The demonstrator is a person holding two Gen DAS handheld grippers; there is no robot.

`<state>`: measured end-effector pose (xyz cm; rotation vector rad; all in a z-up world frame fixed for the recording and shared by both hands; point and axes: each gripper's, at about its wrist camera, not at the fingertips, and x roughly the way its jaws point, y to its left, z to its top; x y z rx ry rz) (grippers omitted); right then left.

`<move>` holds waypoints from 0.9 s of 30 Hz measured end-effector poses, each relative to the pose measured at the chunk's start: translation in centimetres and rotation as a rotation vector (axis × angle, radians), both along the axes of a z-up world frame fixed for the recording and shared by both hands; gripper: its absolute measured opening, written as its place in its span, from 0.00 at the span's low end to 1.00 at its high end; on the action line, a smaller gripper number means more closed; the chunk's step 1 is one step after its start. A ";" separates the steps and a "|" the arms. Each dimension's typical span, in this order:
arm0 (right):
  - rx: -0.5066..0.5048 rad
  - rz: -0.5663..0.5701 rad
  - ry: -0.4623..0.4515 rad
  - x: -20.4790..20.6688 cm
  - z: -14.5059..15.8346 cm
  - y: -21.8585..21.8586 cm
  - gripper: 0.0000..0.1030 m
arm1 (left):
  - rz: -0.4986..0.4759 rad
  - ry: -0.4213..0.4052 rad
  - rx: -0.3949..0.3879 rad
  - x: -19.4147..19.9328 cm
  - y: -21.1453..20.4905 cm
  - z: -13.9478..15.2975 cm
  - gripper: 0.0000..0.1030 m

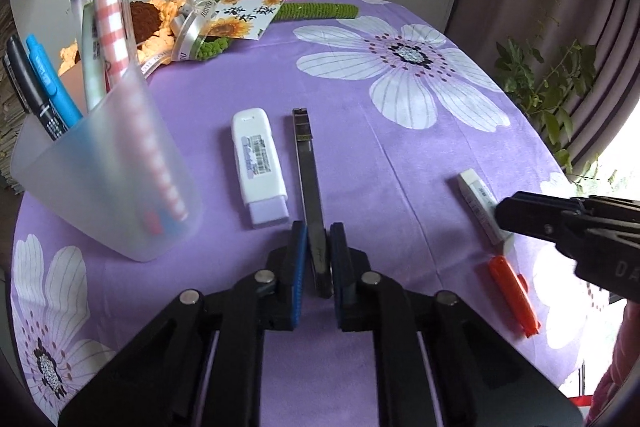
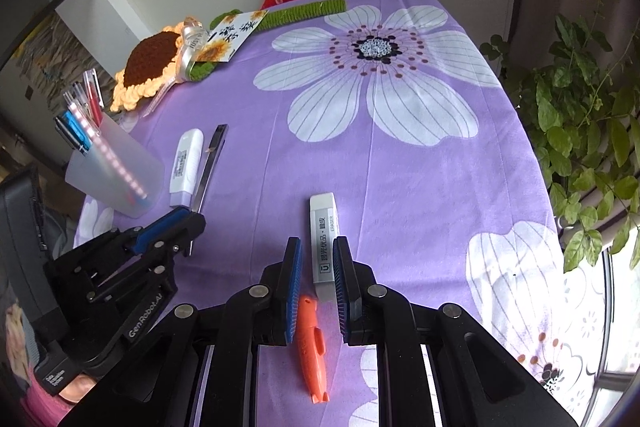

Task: Organize stationery
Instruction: 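Carry silver bar and orange marker with both tools to frosted cup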

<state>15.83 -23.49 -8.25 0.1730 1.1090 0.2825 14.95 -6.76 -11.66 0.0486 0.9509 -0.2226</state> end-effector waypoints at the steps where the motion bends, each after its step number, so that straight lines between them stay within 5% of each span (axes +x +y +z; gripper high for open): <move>1: -0.004 0.002 0.002 0.0 -0.1 0.0 0.15 | -0.007 0.005 -0.004 -0.2 0.0 0.0 0.09; 12: -0.008 -0.004 -0.002 0.0 0.1 -0.1 0.15 | -0.151 0.017 0.061 -6.1 1.9 0.0 0.09; 17: -0.023 0.007 -0.004 0.3 0.1 0.2 0.15 | -0.158 -0.055 0.129 -7.0 2.5 0.8 0.09; 19: -0.034 0.007 -0.004 0.6 0.0 0.5 0.15 | -0.140 -0.064 0.091 -5.9 2.4 1.4 0.16; 21: -0.046 0.008 -0.004 0.7 0.0 0.7 0.15 | -0.122 -0.074 0.071 -4.6 2.1 1.7 0.43; 27: -0.068 0.023 -0.003 -0.2 0.3 0.6 0.15 | -0.107 -0.045 0.114 -1.0 -0.3 0.9 0.45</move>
